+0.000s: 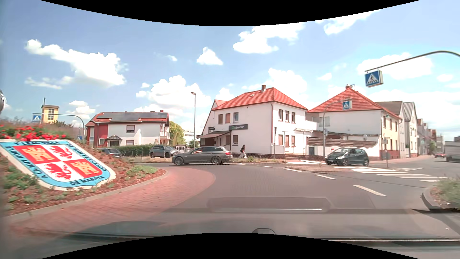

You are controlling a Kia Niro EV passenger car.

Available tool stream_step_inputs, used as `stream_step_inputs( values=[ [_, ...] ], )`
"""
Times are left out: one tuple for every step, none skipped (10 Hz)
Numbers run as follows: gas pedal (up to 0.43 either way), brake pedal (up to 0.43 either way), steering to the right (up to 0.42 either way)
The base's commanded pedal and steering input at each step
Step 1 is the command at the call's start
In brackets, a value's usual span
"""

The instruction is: Follow the waypoints while adhering to traffic rules and regulations

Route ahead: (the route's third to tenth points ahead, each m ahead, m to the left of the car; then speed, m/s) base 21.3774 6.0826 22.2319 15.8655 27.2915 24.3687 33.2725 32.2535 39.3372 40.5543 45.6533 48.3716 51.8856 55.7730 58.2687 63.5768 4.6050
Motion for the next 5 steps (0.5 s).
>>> stream_step_inputs(
  values=[
    [0.028, 0.0, 0.279],
    [0.028, 0.0, 0.257],
    [0.028, 0.0, 0.231],
    [0.028, 0.0, 0.194],
    [0.028, 0.0, 0.158]
  ],
)
